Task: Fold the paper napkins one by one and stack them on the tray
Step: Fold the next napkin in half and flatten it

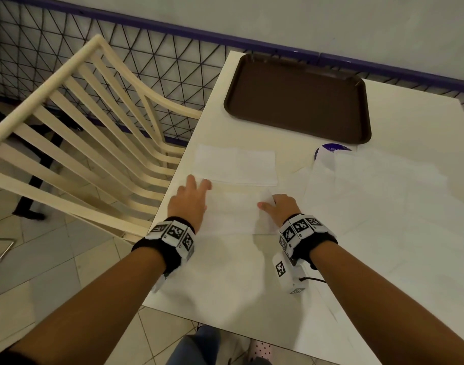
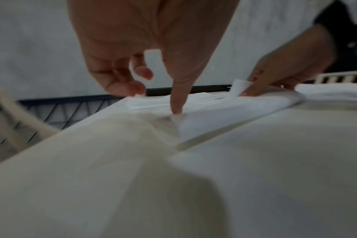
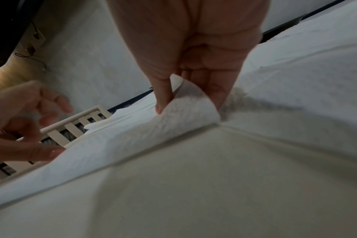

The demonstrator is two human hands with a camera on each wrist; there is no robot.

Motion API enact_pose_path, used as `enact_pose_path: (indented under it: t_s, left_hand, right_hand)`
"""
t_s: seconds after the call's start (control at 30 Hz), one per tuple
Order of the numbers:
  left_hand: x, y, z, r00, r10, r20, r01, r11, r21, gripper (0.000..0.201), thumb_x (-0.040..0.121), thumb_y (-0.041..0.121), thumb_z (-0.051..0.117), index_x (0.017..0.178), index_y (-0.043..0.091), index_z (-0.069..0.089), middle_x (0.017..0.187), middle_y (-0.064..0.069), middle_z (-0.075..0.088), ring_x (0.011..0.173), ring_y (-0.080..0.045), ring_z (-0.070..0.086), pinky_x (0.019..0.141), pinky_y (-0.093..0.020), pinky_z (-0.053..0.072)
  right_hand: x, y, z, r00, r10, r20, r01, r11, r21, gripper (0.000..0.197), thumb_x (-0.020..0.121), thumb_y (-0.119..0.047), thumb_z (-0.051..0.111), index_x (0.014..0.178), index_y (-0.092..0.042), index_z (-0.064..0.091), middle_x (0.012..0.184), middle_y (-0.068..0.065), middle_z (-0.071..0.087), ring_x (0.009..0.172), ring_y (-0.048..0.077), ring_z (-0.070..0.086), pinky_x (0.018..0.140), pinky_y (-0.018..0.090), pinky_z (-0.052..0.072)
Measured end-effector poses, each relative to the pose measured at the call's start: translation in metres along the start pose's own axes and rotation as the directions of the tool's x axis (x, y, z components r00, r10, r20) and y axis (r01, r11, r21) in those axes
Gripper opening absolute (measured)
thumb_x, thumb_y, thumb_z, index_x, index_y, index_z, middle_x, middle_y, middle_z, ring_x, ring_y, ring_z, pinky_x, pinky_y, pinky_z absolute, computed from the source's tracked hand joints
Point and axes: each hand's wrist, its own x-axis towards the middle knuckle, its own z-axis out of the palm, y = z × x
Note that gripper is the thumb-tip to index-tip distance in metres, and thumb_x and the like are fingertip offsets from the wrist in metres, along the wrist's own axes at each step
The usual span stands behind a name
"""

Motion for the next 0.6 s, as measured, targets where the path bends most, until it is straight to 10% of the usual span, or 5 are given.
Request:
enact_pose_path:
  t_s: [0.13,0.3,0.6]
  left_hand:
    - [-0.003,0.015,0.01,0.981,0.187,0.059,-0.196,0.958,0.21,0.038,0.094,0.007,0.042,0.131,0.015,0.044,0.131,-0.004,0.038,0.111,-0.022,0.045,0.084,-0.029,0.042]
    - [-0.015,0.027,0.02,0.985,0.129,0.113,-0.141,0.984,0.107,0.051,0.096,0.049,0.032,0.136,0.016,0.038,0.138,-0.001,0.035,0.121,-0.023,0.038,0.088,-0.032,0.043]
    - [-0.022,0.03,0.023,0.995,0.027,0.1,-0.047,0.978,0.205,0.065,0.091,0.059,0.034,0.136,0.013,0.032,0.138,-0.002,0.029,0.118,-0.024,0.038,0.081,-0.029,0.044]
  right_hand:
    - [0.003,-0.001,0.0,1.0,0.024,-0.001,-0.024,0.999,0.027,0.05,0.094,-0.038,0.048,0.058,-0.019,0.02,0.063,-0.004,0.026,0.087,0.017,0.035,0.074,0.025,0.027]
    - [0.005,0.0,0.001,1.0,0.026,-0.012,-0.025,0.999,0.044,0.05,0.093,-0.037,0.051,0.058,-0.017,0.022,0.063,-0.003,0.027,0.085,0.019,0.037,0.073,0.026,0.028]
    - [0.001,0.001,-0.001,0.999,0.032,-0.021,-0.031,0.997,0.074,0.049,0.093,-0.039,0.051,0.058,-0.014,0.026,0.062,-0.001,0.031,0.082,0.021,0.039,0.072,0.027,0.029]
